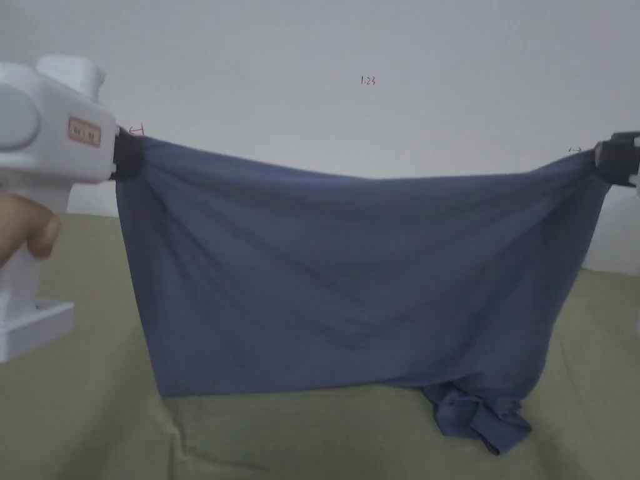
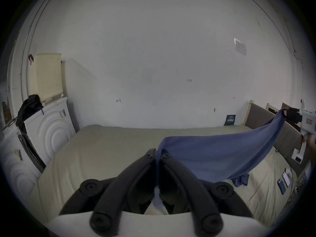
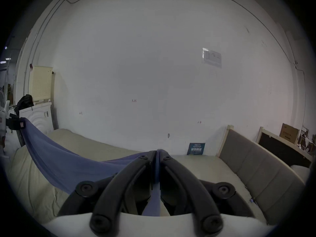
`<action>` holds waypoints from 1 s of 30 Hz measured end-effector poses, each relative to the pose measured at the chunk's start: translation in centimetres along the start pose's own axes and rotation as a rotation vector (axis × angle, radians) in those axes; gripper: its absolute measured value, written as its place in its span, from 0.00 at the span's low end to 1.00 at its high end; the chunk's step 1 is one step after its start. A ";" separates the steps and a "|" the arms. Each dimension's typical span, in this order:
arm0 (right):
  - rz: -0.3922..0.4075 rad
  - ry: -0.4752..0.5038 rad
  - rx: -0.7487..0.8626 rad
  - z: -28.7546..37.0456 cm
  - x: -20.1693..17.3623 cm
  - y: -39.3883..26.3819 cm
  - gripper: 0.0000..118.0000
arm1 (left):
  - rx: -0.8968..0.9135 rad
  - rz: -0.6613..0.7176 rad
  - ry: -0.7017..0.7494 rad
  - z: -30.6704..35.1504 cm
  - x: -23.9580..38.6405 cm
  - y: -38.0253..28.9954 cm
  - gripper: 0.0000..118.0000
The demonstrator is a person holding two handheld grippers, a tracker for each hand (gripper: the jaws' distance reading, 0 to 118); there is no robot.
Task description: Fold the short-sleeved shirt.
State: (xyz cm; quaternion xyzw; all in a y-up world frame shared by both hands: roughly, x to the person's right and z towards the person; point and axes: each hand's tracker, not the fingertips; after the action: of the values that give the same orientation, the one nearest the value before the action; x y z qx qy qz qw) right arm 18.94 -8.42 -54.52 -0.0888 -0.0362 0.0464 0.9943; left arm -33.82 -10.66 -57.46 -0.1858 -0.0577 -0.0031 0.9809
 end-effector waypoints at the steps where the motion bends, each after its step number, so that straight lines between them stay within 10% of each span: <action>1: -0.006 0.001 -0.006 0.7 0.1 -0.9 0.08 | -0.003 0.004 -0.009 0.2 0.2 -1.0 0.03; 30: -0.204 0.044 -0.388 24.8 -0.4 -27.7 0.08 | -0.234 0.081 -0.062 16.8 -3.1 -28.2 0.03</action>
State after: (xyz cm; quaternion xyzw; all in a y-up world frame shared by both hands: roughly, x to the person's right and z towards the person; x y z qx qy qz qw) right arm 18.93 -31.35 -25.24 -0.2752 -0.0318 -0.0644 0.9587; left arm -39.51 -30.85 -32.05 -0.3011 -0.0799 0.0353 0.9496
